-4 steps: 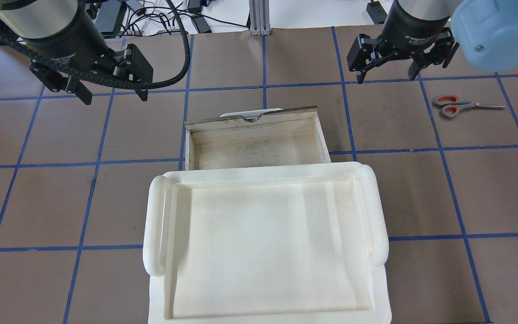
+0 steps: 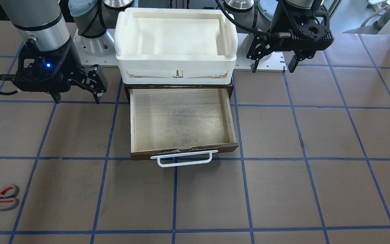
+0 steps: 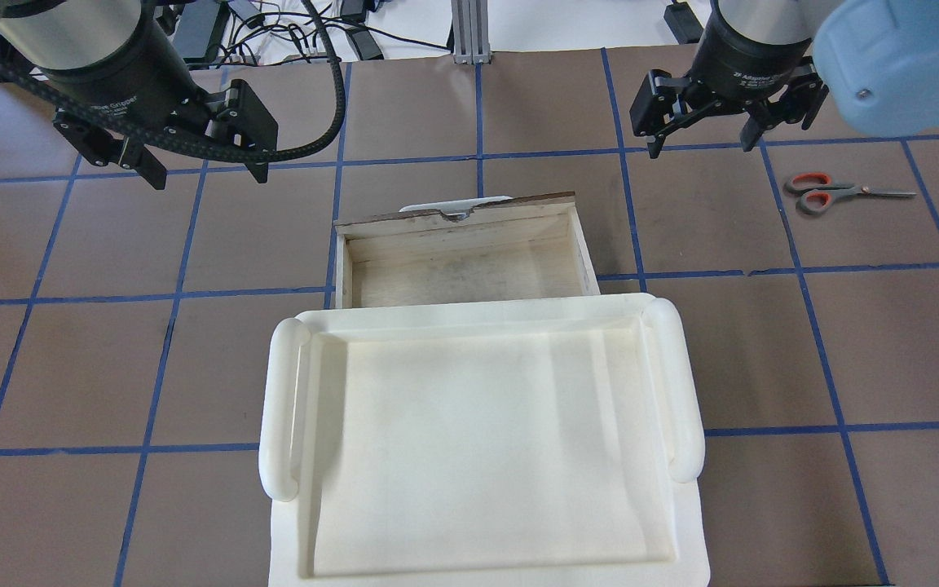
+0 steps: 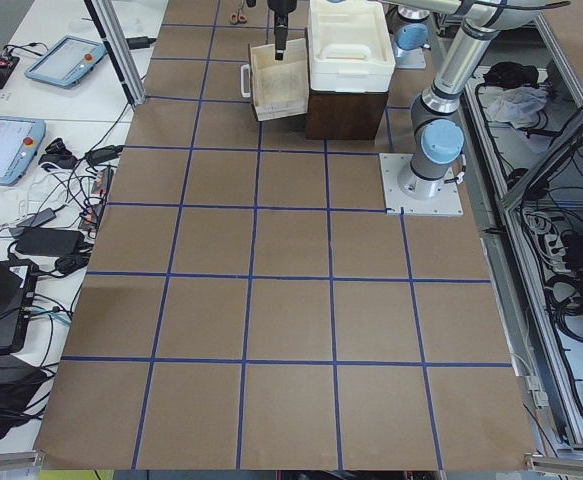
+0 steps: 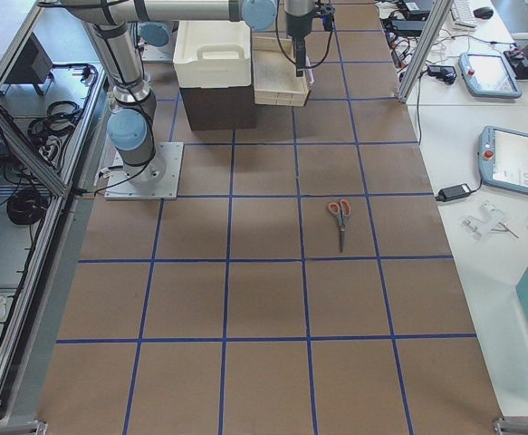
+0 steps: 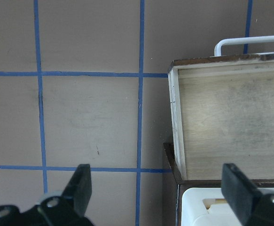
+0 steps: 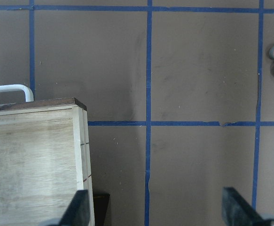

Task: Put scissors in drawer and close it

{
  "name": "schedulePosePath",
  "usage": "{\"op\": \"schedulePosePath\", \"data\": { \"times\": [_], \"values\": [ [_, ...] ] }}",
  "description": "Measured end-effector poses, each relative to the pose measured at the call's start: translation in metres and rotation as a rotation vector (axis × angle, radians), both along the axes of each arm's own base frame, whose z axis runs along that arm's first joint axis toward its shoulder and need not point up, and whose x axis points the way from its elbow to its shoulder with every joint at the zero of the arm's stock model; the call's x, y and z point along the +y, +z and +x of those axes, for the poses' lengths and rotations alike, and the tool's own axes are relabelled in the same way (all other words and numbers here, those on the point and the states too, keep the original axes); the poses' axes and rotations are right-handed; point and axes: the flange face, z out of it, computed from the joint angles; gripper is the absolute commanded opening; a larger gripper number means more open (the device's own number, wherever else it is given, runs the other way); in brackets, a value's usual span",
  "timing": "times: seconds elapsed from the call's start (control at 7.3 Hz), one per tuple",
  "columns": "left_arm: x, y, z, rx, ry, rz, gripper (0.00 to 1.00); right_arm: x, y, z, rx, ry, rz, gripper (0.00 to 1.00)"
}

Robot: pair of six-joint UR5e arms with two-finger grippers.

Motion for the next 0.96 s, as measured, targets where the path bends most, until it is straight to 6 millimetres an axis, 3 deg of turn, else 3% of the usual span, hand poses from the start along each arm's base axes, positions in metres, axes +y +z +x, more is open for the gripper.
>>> {"op": "schedulePosePath", "data": {
  "times": [0.69, 0.96],
  "values": [
    [0.001, 0.0, -0.001, 0.001, -0.001, 0.0, 1.0, -0.003, 0.001, -0.002, -0.002, 0.0, -0.016, 1.0],
    [0.01, 0.012, -0.003, 0.007, -0.004, -0.027, 1.0, -0.003, 0.001, -0.002, 0.0, 0.003, -0.017, 1.0]
  ]
}}
